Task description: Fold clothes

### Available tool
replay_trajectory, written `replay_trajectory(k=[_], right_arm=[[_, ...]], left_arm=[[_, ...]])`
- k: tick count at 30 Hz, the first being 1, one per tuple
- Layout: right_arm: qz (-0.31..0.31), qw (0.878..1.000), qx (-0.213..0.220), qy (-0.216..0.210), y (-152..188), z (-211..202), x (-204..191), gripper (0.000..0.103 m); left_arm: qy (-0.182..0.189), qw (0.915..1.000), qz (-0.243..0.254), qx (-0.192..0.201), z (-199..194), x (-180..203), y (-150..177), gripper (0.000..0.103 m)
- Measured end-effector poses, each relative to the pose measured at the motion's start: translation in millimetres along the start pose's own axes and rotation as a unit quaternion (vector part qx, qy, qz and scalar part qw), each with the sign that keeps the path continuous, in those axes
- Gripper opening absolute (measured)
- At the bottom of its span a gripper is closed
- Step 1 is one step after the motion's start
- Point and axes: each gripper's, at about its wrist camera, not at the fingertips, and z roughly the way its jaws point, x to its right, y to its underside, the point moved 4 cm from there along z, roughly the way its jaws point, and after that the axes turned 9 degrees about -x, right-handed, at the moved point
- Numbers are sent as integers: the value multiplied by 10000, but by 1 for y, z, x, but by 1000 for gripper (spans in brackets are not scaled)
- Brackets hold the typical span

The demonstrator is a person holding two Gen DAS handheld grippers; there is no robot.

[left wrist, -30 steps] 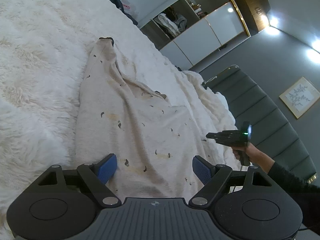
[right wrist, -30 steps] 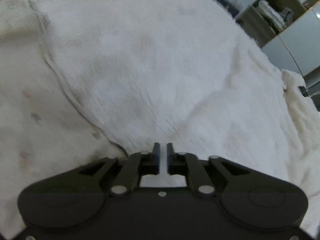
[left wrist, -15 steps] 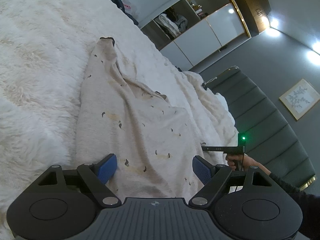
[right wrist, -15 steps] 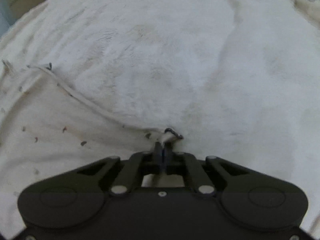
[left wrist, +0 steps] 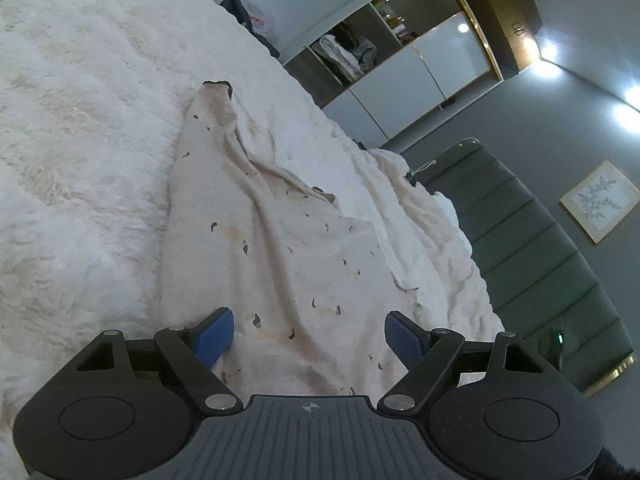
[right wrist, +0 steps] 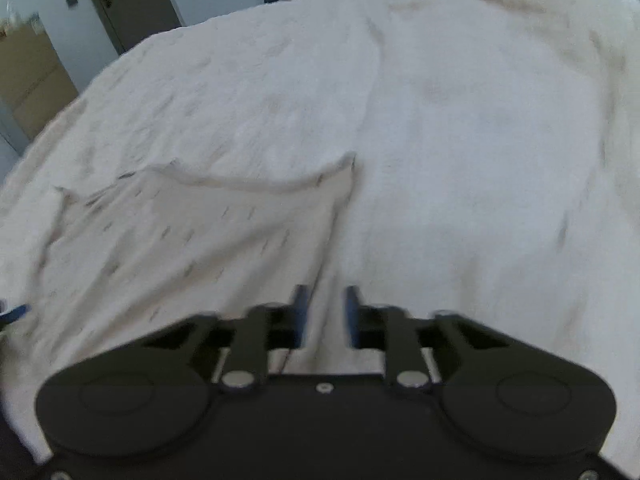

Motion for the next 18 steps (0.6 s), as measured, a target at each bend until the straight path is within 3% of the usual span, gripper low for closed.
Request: replay_trajectory(k=[3, 9, 13, 15, 16, 18], right_arm=[[318, 9982, -120, -499, 22, 10, -6, 3], [572, 9980, -140, -237, 28, 18, -6, 8], [798, 9955, -180, -484, 26, 30, -8, 16], [868, 9944, -205, -569, 27, 33, -8, 10], [878, 9942, -220, -578, 27, 34, -8, 1], [826, 9951, -195, -502, 25, 36, -8, 0]], left_arm=[[-18, 10000, 25, -8, 0, 1, 2, 78], [-13, 10000, 23, -15, -1, 0, 3, 78], [11, 10000, 40, -50, 0, -3, 0, 78], [13, 10000, 30, -70, 1, -4, 0, 78], [16, 10000, 25, -73, 1, -4, 0, 78], [35, 10000, 11, -72, 1, -4, 0, 78]])
